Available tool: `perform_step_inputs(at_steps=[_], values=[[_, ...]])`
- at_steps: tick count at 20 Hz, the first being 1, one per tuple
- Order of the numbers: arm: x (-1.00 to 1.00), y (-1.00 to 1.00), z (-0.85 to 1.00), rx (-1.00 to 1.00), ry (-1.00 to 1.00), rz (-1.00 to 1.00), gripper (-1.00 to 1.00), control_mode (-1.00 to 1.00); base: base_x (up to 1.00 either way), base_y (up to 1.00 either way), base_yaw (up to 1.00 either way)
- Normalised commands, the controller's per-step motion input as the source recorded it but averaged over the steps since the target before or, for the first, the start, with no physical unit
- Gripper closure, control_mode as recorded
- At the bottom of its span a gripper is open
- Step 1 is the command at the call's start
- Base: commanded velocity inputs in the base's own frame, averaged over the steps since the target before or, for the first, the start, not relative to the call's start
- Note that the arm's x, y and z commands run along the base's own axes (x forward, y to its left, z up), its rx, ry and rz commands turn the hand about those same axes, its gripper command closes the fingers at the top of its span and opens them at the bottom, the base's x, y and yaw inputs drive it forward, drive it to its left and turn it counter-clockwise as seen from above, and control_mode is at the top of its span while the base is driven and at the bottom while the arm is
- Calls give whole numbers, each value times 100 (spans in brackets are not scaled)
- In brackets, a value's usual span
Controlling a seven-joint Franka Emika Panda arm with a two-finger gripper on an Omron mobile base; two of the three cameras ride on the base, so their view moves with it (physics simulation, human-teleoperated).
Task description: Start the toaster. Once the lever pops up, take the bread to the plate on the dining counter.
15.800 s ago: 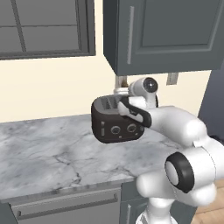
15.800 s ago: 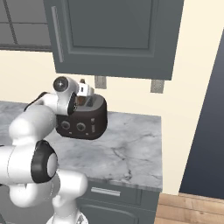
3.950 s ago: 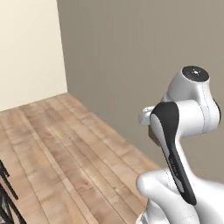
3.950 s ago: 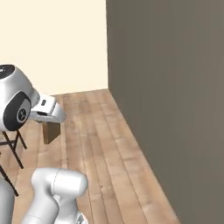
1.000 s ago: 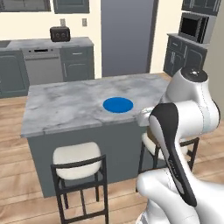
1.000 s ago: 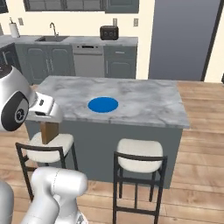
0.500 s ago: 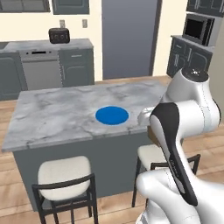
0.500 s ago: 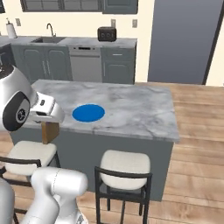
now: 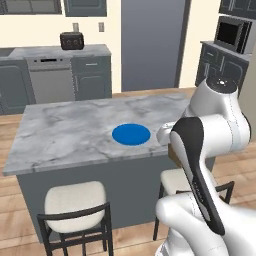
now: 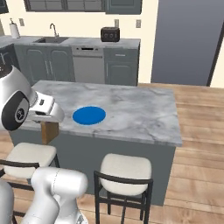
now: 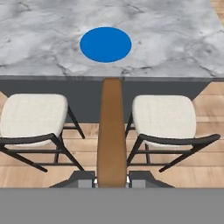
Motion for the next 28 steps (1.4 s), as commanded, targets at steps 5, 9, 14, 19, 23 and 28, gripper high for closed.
perform_step_inputs(at_steps=[5, 9, 14, 19, 23, 28], values=[[0, 0, 0, 0, 0, 0, 100, 100, 37, -11, 7], [44, -2, 0, 0, 0, 4, 100, -100, 0, 0, 0], [94, -15, -7, 9, 0, 14, 100, -100, 0, 0, 0], [87, -17, -10, 15, 0, 22, 100, -100, 0, 0, 0], [44, 0, -30, 13, 0, 27, 100, -100, 0, 0, 0], [57, 1, -42, 6, -1, 15, 100, -100, 0, 0, 0]])
